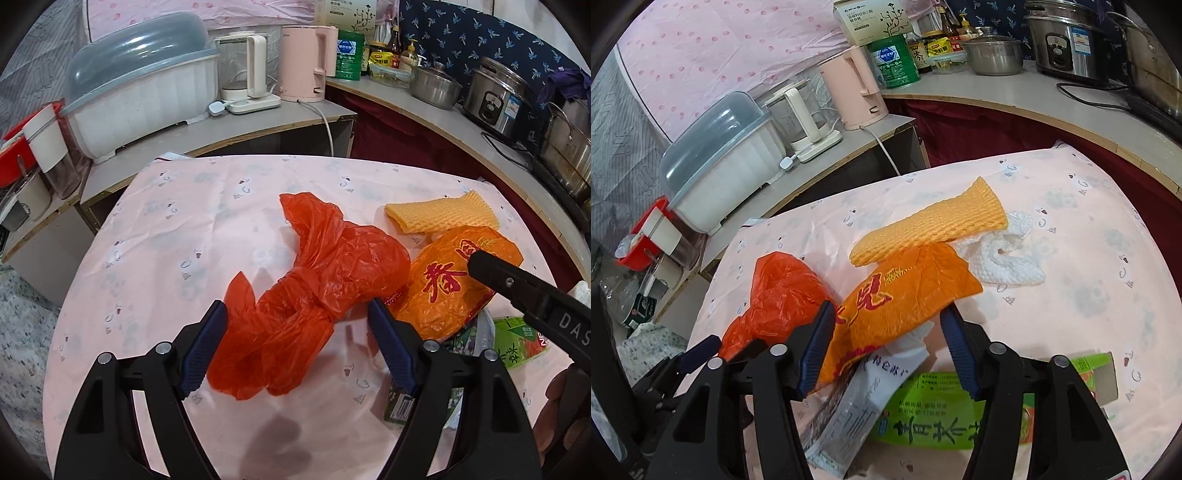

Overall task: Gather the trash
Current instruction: 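Grasp the red plastic bag with the left tool while the right tool grasps the orange printed bag, then carry both bags over the bin and open both tools to drop them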

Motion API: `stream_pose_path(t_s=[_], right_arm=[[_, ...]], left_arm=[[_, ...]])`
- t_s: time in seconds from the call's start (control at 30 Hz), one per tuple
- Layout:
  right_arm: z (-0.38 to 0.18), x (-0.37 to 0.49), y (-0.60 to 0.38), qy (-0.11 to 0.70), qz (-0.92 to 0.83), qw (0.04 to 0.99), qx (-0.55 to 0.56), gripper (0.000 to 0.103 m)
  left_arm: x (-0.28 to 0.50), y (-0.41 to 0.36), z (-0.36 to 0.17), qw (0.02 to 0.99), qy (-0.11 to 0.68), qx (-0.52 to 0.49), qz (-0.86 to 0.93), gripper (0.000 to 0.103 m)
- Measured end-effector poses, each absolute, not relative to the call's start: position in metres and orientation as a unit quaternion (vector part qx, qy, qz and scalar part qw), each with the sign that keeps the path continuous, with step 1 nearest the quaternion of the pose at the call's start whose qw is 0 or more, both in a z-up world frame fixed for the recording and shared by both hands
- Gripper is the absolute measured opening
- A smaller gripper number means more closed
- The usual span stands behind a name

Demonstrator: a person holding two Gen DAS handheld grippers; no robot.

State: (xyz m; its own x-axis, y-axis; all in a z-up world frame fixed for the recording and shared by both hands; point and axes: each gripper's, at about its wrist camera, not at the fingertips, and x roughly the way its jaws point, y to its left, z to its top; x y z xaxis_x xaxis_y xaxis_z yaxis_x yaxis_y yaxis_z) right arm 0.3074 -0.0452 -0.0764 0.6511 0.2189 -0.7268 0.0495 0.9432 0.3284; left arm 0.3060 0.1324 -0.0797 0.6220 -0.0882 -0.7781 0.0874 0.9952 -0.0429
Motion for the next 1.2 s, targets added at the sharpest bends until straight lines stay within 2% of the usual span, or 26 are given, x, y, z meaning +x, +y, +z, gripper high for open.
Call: stream_pose_path(t_s=[0.07, 0.13, 0.2, 0.33, 0.8, 1.2], right_arm=[[-0.077, 0.308, -0.046, 0.414, 0.048, 0.894, 0.163, 0.039], [-0.077, 0.308, -0.047, 0.413, 0.049, 0.894, 0.166, 0.022], [-0.075, 0.306, -0.047, 0.409, 0.053, 0.895, 0.17, 0.014], [-0.064, 0.297, -0.047, 0.395, 0.06, 0.902, 0.165, 0.008], [0.003, 0.243, -0.091, 0.328, 0.035, 0.927, 0.176, 0.006], [0.035, 0.166, -0.169, 0.285, -0.014, 0.938, 0.199, 0.006]], left_arm=[[0.308, 0.129, -0.081, 0.899, 0.434, 0.001, -0.054, 0.065], [0.308, 0.127, -0.08, 0.898, 0.436, -0.001, -0.061, 0.042], [0.307, 0.125, -0.079, 0.894, 0.442, -0.01, -0.073, 0.026], [0.299, 0.12, -0.07, 0.898, 0.434, -0.015, -0.075, 0.023], [0.246, 0.091, -0.006, 0.917, 0.386, -0.019, -0.097, 0.022], [0.19, 0.015, 0.028, 0.92, 0.361, 0.007, -0.154, 0.022]])
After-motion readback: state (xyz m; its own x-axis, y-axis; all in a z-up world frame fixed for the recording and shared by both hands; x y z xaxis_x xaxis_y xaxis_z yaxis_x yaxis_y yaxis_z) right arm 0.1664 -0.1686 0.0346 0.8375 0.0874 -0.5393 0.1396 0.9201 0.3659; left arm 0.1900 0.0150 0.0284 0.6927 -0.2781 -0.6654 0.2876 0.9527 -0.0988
